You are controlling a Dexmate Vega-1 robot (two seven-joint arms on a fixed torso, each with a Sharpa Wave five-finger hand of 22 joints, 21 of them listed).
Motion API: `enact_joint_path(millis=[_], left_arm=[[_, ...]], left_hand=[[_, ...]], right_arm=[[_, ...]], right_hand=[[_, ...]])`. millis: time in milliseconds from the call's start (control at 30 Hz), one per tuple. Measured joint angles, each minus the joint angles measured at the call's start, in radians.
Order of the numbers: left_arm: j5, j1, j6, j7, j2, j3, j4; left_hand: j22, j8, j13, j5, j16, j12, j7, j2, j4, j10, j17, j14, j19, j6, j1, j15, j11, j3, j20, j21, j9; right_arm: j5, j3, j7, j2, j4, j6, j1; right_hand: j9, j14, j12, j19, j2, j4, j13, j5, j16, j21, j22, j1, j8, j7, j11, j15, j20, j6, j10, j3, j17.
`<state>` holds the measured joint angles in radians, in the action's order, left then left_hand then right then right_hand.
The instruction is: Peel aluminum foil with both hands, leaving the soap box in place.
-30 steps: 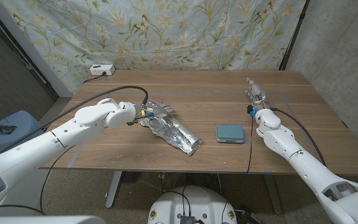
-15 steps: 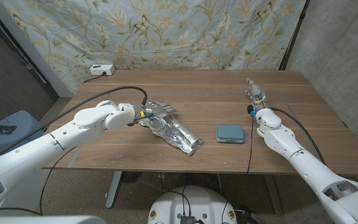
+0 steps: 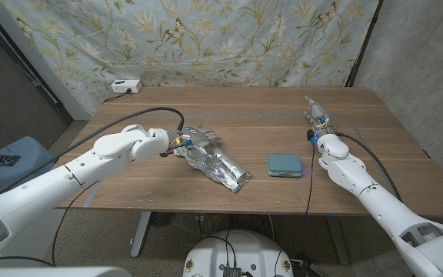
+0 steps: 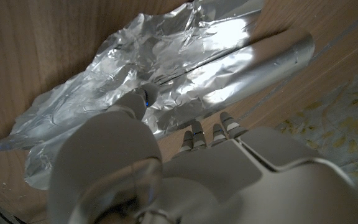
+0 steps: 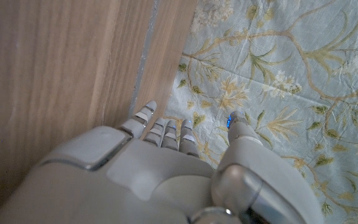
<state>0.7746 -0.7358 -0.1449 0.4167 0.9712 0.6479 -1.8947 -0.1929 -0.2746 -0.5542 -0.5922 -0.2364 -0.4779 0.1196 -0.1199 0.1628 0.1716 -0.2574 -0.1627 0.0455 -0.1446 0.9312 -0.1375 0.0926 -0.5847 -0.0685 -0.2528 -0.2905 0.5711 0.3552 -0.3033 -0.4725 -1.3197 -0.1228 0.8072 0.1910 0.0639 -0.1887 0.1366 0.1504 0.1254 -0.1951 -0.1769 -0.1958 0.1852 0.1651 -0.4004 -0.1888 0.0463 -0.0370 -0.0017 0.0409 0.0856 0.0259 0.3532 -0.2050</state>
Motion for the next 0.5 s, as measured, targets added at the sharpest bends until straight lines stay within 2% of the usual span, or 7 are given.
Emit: enact_joint_path(millis=[267, 500], left_arm=[[-0.008, 0.003, 0.006, 0.012, -0.007, 0.008, 0.007], [-0.009, 0.009, 0.014, 0.023, -0.018, 0.019, 0.012]], left_hand=[[0.0, -0.015, -0.012, 0.0, -0.019, -0.031, -0.012, 0.003, 0.006, 0.0, -0.01, 0.056, -0.052, 0.034, 0.005, 0.023, -0.014, 0.006, 0.007, -0.014, -0.005], [0.0, -0.023, -0.014, 0.0, -0.027, -0.04, -0.018, 0.0, 0.005, 0.0, -0.015, 0.063, -0.055, 0.05, 0.013, 0.023, -0.014, 0.014, 0.01, -0.014, -0.009]], right_arm=[[0.0, 0.002, 0.001, -0.003, 0.0, 0.008, -0.003], [-0.001, 0.004, 0.002, -0.007, -0.001, 0.018, -0.003]], right_hand=[[0.0, 0.0, 0.0, 0.0, 0.0, 0.0, 0.0, 0.0, -0.005, 0.0, 0.0, 0.0, 0.0, 0.0, 0.003, 0.0, 0.0, 0.0, 0.003, 0.0, 0.0], [0.0, 0.0, 0.0, 0.0, 0.0, 0.0, 0.0, 0.0, -0.005, 0.0, 0.0, 0.0, 0.0, 0.0, 0.003, 0.0, 0.0, 0.0, 0.003, 0.0, 0.0]])
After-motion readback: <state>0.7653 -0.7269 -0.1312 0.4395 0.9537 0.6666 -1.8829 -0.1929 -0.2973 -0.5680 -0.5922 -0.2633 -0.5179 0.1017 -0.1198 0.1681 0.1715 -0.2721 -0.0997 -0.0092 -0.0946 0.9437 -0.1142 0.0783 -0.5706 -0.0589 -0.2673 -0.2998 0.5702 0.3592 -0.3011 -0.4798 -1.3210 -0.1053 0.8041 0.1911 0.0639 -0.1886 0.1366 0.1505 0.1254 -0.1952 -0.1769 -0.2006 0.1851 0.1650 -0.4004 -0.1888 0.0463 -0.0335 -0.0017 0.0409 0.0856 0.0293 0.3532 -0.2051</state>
